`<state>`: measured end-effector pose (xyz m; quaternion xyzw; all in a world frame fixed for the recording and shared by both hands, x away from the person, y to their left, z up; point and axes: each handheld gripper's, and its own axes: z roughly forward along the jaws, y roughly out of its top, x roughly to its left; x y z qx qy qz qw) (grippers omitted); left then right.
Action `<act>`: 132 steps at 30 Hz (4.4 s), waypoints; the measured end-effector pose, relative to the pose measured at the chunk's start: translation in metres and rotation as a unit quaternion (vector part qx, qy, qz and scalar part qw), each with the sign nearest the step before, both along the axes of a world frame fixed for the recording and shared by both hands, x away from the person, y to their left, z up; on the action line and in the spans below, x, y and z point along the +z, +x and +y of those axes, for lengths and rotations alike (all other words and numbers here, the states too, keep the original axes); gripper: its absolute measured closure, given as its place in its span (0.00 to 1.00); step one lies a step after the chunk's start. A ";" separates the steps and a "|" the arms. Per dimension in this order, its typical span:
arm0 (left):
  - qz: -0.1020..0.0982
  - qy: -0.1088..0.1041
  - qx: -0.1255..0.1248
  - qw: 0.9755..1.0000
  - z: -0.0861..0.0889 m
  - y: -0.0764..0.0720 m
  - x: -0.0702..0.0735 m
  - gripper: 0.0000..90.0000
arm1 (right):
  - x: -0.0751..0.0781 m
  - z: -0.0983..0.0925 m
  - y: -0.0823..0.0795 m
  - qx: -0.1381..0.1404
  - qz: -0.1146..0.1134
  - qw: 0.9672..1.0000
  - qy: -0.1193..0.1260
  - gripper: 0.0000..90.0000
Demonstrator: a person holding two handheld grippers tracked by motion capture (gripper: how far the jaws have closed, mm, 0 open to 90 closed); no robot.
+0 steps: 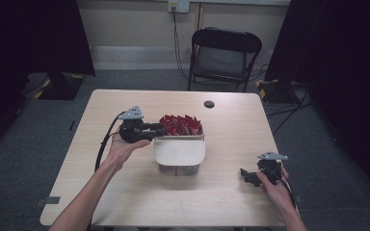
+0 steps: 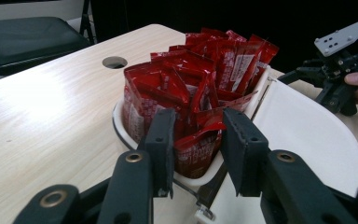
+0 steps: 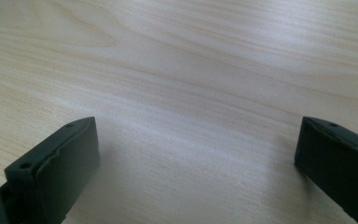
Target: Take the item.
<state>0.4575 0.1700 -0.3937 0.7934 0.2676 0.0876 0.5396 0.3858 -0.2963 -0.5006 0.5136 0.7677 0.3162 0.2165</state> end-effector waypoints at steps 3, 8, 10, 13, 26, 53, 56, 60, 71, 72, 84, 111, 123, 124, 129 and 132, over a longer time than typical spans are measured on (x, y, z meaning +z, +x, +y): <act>0.000 -0.003 -0.001 1.000 -0.002 0.000 0.000 0.74 | 0.000 0.000 0.000 0.000 0.000 1.000 0.000 0.00; 0.008 -0.007 0.001 1.000 0.001 0.002 -0.001 0.77 | 0.000 0.000 0.000 0.000 0.000 1.000 0.000 0.00; 0.010 -0.009 0.000 1.000 0.002 0.002 -0.001 0.77 | 0.000 0.000 0.000 0.000 0.000 1.000 0.000 0.00; 0.017 -0.014 0.002 1.000 0.003 0.003 -0.001 0.79 | 0.000 0.000 0.000 0.000 0.000 1.000 0.000 0.00; 0.028 -0.022 0.000 0.999 0.005 0.004 -0.002 0.81 | 0.000 0.000 0.000 0.000 0.000 1.000 0.000 0.00; 0.040 -0.035 -0.004 0.999 0.011 0.005 -0.004 0.97 | 0.000 0.000 0.000 0.000 0.000 1.000 0.000 0.00; 0.042 -0.035 -0.003 0.999 0.011 0.005 -0.003 0.97 | 0.000 0.000 0.000 0.000 0.000 1.000 0.000 0.00; 0.044 -0.035 0.000 0.998 0.011 0.005 -0.003 0.98 | 0.000 0.000 0.000 0.000 0.000 1.000 0.000 0.00; 0.039 -0.036 0.003 0.999 0.011 0.003 0.000 0.98 | 0.000 0.000 0.000 0.002 0.000 1.000 0.001 0.00; 0.039 -0.036 0.002 0.999 0.011 0.003 0.001 0.98 | 0.000 0.000 0.000 0.002 0.000 1.000 0.001 0.00; 0.038 -0.041 0.005 0.998 0.013 0.003 0.003 0.98 | 0.000 0.000 0.000 0.002 0.000 1.000 0.000 0.00; 0.010 -0.061 0.025 0.998 0.026 -0.007 0.027 0.99 | 0.000 0.000 -0.001 0.003 0.000 1.000 0.000 0.00; 0.000 -0.073 0.027 0.997 0.029 -0.010 0.036 0.99 | 0.000 0.000 -0.001 0.003 0.000 1.000 0.000 0.00; -0.001 -0.075 0.026 0.997 0.029 -0.010 0.036 0.99 | 0.000 0.000 -0.001 0.003 0.000 1.000 0.000 0.00; -0.001 -0.079 0.028 0.996 0.032 -0.010 0.038 0.99 | 0.000 0.000 -0.001 0.003 0.000 1.000 0.000 0.00; -0.005 -0.081 0.027 0.996 0.032 -0.012 0.040 0.99 | 0.000 0.000 -0.001 0.003 0.000 1.000 0.000 0.00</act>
